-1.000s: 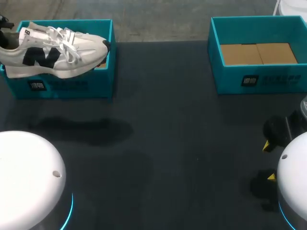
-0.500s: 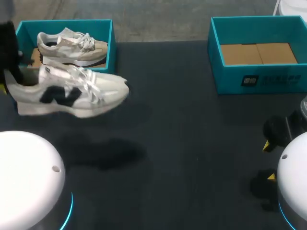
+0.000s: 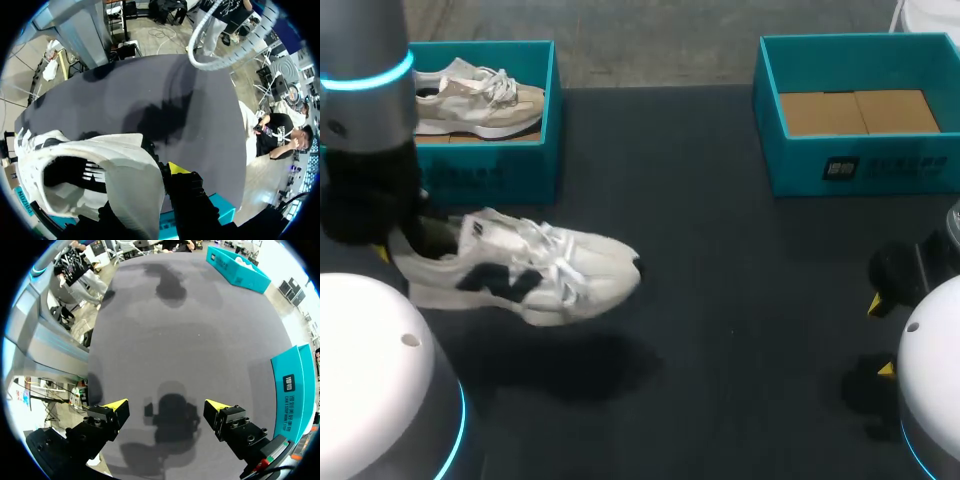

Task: Take the shoe out of the shoebox, open the shoe tongue, remove and reinsert the insole, then place the shoe into the shoebox

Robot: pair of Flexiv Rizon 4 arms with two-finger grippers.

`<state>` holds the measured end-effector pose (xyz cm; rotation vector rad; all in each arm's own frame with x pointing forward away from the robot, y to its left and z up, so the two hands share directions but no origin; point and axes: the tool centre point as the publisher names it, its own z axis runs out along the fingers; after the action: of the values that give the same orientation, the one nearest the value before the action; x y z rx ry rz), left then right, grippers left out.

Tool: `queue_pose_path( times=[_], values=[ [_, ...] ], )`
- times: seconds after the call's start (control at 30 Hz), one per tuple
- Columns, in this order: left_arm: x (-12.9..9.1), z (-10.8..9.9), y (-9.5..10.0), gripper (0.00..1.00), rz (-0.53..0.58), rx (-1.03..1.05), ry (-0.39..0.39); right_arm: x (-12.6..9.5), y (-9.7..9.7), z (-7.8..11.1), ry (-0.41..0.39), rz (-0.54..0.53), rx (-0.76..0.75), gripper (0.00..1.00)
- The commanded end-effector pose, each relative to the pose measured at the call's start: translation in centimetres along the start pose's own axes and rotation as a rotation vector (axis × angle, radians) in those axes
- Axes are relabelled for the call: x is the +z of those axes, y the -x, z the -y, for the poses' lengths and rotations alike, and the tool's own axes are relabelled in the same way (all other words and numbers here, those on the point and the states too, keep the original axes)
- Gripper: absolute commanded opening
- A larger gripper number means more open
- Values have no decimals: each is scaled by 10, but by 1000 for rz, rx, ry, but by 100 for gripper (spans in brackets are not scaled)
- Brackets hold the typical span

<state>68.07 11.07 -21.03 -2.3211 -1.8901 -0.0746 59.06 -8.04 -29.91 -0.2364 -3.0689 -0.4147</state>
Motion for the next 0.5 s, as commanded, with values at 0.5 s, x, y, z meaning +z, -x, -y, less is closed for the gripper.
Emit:
queue_pose_path(
  times=[0.5],
  values=[
    [34, -4, 52, 0, -19, -7, 22, 1, -2, 1, -2, 3, 0, 100]
  ],
)
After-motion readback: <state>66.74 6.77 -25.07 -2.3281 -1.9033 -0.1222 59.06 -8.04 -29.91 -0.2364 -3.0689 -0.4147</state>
